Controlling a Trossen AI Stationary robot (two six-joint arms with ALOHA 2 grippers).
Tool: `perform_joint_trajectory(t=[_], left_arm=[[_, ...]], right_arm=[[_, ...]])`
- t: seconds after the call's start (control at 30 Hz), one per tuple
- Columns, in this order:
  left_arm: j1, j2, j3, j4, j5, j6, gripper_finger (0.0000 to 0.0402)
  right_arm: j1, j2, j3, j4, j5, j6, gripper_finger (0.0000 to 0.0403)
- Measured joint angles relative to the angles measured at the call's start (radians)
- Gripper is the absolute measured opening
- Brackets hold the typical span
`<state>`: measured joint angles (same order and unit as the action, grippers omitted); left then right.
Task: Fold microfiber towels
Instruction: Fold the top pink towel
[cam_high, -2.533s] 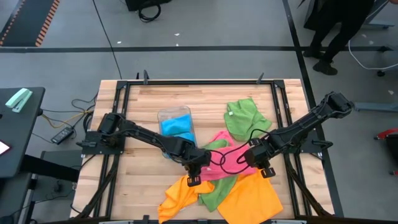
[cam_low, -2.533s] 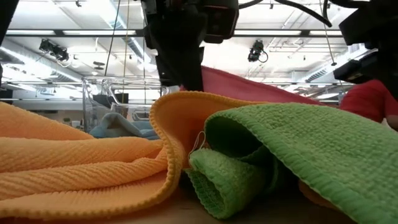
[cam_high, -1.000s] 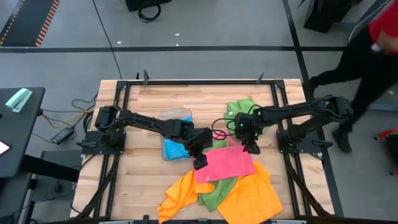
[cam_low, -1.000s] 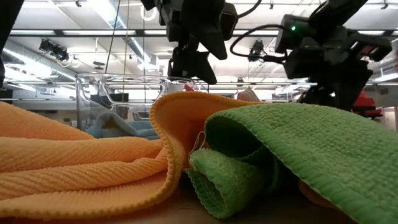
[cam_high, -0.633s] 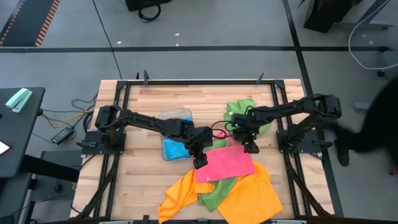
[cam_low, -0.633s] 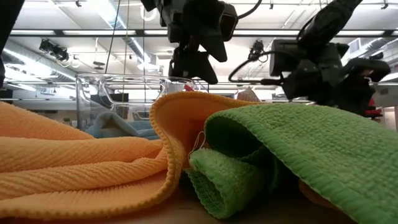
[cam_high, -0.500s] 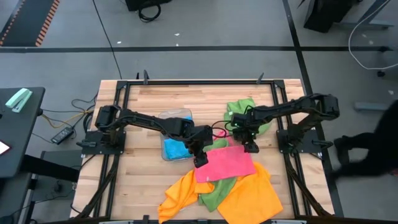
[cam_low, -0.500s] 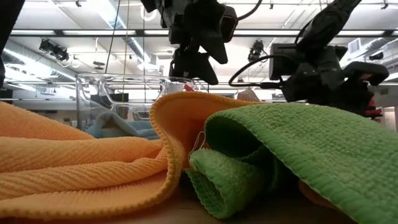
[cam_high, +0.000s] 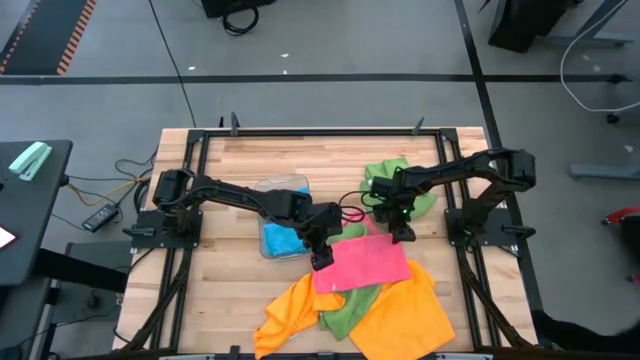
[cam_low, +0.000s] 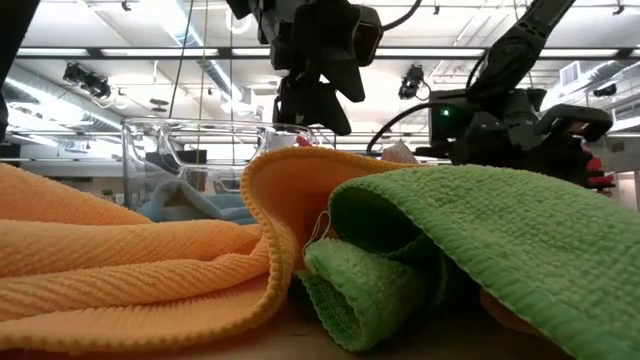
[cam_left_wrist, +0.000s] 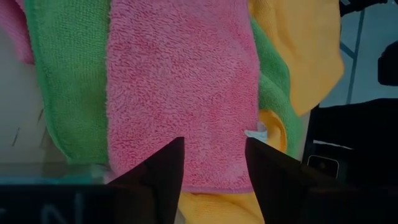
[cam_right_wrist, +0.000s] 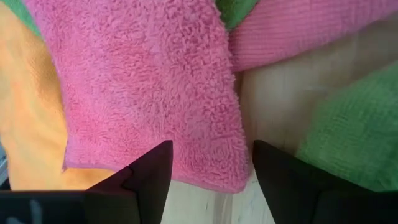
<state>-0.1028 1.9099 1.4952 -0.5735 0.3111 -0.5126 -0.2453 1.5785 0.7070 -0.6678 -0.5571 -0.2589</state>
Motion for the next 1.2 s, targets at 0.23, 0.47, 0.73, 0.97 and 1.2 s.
perform_joint_trajectory(t=[0.23,0.47,0.73,0.97,1.2], left_arm=[[0.0,0.0,0.0,0.0,0.0,0.0,0.0178],[0.0,0.0,0.0,0.0,0.0,-0.001,0.0172],[0.0,0.0,0.0,0.0,0.0,-0.001,0.0172],[0.021,-0.012,0.0,0.014,0.061,-0.026,0.0172],[0.057,-0.025,-0.001,0.044,0.072,-0.051,0.0172]], right_arm=[[0.025,0.008,-0.004,0.018,-0.032,-0.043,0.0228],[0.028,0.012,-0.006,0.02,-0.027,-0.077,0.0158],[0.023,0.01,-0.006,0.001,-0.023,-0.077,0.0041],[0.003,-0.02,0.068,-0.208,-0.024,-0.094,0.0007],[0.004,-0.038,0.172,-0.47,-0.021,-0.111,0.0006]])
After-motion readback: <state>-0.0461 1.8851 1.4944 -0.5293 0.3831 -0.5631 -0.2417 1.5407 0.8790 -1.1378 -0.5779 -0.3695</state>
